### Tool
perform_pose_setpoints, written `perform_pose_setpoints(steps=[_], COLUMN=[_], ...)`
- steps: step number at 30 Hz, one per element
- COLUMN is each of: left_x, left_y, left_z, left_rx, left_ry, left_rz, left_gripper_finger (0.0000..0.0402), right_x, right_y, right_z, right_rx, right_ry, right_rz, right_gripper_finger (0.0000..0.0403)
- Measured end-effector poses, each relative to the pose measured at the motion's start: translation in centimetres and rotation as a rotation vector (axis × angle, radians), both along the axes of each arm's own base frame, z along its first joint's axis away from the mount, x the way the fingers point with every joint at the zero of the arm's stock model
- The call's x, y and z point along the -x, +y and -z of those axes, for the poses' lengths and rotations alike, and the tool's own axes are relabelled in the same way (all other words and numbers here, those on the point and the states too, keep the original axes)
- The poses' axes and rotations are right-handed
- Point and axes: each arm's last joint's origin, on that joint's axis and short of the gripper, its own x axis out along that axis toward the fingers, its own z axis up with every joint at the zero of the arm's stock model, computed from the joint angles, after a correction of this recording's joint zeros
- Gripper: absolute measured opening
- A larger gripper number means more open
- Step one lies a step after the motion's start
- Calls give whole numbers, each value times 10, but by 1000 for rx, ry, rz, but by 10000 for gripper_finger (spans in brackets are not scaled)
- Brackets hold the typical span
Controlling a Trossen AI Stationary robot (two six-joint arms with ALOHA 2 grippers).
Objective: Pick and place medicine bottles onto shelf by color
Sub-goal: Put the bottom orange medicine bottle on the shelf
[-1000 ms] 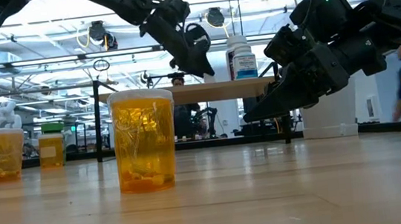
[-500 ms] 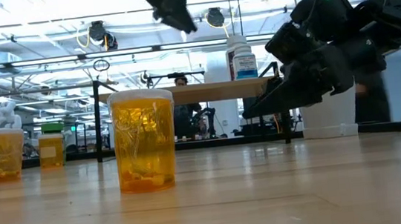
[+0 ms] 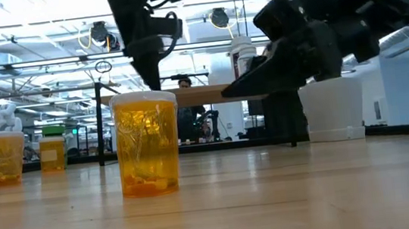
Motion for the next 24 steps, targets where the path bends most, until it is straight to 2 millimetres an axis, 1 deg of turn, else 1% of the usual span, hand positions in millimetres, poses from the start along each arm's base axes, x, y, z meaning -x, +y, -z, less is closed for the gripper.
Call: perform_pose_setpoints(steps=[3,6,11,13,17,19,21,23,24], left_x=[0,3,18,28,50,56,62,64,66], left_y=[-23,-44,-69,-76,-85,-88,-91,-95,-97], left_z=[13,20,18,17,10,9,12,16,20], left_rx=[-28,-72,-129,-148,-172,-157,-149,-153,-159], left_ry=[9,18,-40,-61,-175,-264,-330,-407,-418], left_rz=[28,38,33,13,-40,-41,-10,59,102], left_gripper_finger=[223,217,212,212,211,211,211,211,211], right_x=[-1,-2,-3,-4,-4,-5,-9,-16,-20], right_y=[-1,0,-2,-2,-2,-2,-1,0,1], right_z=[-3,-5,-9,-11,-12,-13,-17,-21,-23], right_rx=[-11,-21,-16,-16,-16,-38,-63,-76,-78], right_ry=[-25,-51,-96,-110,-128,-131,-132,-110,-91], right_rz=[1,2,4,4,0,5,5,-32,-44], right_gripper_finger=[238,238,238,238,238,238,238,238,238])
